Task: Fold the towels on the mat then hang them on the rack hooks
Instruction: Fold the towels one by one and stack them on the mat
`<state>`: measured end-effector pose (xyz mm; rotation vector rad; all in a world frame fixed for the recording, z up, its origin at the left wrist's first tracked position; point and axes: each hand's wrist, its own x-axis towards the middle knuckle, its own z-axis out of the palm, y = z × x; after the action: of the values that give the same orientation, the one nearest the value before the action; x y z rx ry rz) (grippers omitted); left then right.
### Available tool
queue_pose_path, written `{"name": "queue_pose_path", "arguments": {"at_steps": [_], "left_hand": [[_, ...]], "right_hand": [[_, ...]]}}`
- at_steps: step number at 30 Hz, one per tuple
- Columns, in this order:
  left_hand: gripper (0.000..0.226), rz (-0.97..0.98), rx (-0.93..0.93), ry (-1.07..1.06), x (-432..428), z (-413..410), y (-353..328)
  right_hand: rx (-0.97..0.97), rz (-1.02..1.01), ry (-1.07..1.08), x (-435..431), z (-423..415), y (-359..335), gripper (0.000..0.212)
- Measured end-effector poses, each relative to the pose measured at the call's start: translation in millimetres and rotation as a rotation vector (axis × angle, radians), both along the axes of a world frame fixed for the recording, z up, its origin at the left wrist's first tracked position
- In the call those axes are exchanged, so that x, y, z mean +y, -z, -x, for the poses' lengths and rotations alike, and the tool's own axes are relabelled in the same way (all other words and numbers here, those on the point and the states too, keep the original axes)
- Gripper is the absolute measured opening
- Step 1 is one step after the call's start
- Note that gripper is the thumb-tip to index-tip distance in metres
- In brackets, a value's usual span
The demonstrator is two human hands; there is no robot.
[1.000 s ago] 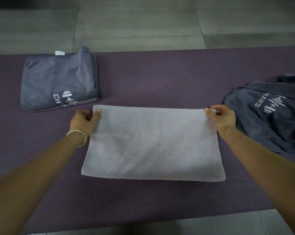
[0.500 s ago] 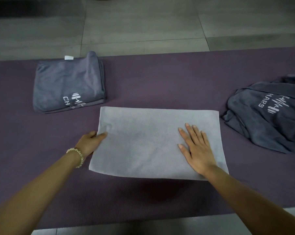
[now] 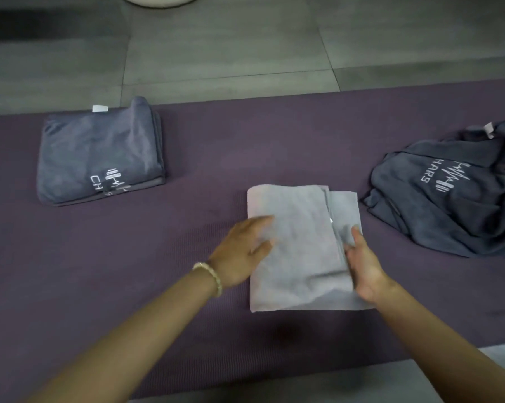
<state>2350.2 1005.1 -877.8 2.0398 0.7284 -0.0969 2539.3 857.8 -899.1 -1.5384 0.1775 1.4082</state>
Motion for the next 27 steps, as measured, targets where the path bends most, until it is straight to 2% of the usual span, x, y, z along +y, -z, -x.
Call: {"name": "queue_pose_path", "arguments": {"at_steps": [1,3,5,7,10,13,15,20,22,24,26,27], "left_hand": [[0.061,-0.182,0.101,0.118,-6,5,16],[0.079,-0.371,0.184,0.241,-20,12,41],[0.085,-0.453,0.152,0.216,-29,15,55],[0.078,-0.502,0.149,0.194,-31,17,63],[0.075,-0.517,0.141,0.198,-31,15,65],[0.076,-0.57,0.102,0.245,-33,8,64],[0.077,-0.573,0.073,0.279,-35,2,67],[0.086,-0.6,0.057,0.29,-41,-8,72],[0.101,-0.443,0.07,0.15,-37,-10,66],[0.116,-0.175,0.079,-0.164,-33,-19,56],[0.114,0.11,0.013,-0.547,-28,-33,48],[0.102,0.226,-0.005,-0.668,-24,-40,47]], "right_hand": [[-0.022,0.006,-0.046,-1,-1,0,0.061],[-0.175,0.014,-0.108,2,0,5,0.047],[-0.458,0.047,-0.195,10,4,12,0.041],[-0.746,0.039,-0.205,16,11,14,0.031],[-0.98,-0.038,-0.17,13,17,15,0.017],[-1.047,-0.09,-0.111,-4,11,9,0.013],[-1.046,-0.044,-0.079,-19,0,12,0.016],[-0.902,0.07,-0.083,-41,-17,27,0.022],[-0.884,0.066,-0.063,-39,-17,28,0.022],[-0.873,0.066,-0.032,-38,-17,29,0.021],[-0.849,0.063,-0.003,-38,-16,29,0.02],[-0.839,0.059,0.01,-39,-16,29,0.02]]}}
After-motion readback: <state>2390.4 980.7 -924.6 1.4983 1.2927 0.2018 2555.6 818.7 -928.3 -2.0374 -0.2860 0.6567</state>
